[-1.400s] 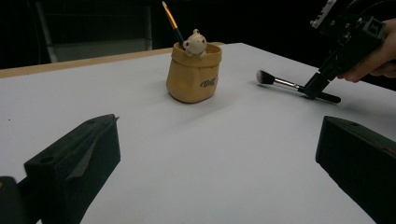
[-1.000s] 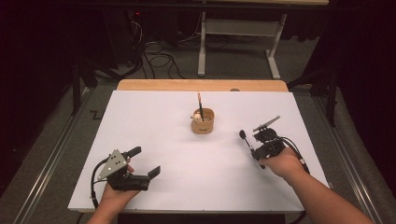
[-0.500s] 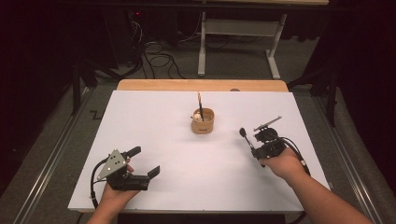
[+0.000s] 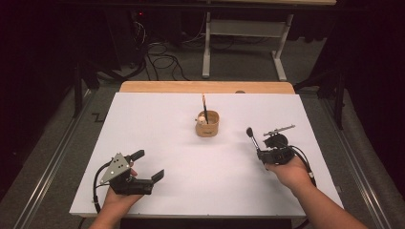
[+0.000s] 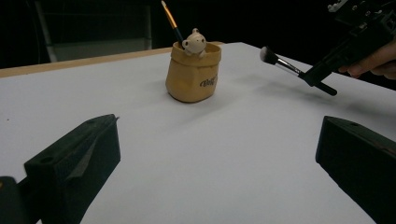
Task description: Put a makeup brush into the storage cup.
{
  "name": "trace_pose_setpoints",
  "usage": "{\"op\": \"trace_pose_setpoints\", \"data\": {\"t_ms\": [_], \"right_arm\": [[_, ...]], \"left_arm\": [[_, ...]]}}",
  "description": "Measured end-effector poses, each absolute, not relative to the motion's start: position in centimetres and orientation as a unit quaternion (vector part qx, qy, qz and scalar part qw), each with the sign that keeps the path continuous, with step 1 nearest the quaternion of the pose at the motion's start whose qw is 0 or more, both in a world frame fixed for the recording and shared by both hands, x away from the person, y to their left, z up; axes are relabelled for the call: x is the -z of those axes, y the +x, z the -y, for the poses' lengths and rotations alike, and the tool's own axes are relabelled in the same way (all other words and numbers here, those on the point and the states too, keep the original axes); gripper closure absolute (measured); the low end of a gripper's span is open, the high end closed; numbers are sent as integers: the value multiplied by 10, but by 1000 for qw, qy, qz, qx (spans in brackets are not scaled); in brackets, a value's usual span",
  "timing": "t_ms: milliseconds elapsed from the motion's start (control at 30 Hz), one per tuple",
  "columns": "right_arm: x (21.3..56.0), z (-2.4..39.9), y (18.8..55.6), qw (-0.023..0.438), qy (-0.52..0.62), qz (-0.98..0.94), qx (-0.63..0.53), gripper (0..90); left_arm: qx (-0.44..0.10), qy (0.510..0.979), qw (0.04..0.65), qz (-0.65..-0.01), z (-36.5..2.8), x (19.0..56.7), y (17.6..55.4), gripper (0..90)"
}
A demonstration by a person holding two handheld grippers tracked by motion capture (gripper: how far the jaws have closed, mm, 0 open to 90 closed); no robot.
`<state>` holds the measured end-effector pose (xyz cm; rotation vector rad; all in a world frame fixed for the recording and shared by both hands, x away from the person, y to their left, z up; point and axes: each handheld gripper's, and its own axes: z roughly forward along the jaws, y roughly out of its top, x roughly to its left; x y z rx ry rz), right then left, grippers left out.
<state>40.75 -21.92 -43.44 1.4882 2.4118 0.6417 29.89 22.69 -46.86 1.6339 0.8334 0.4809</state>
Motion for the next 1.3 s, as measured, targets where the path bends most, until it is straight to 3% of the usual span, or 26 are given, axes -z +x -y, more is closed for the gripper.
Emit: {"op": "trace_pose_setpoints", "data": {"t_ms": [367, 1300], "right_arm": [[438, 226, 398, 141, 507, -802, -282, 807], [447, 226, 382, 250, 465, -751, -397, 807]], "left_arm": [[-206, 701, 581, -358, -226, 469, 299, 8], [-210, 701, 574, -368, -227, 472, 302, 9]]}}
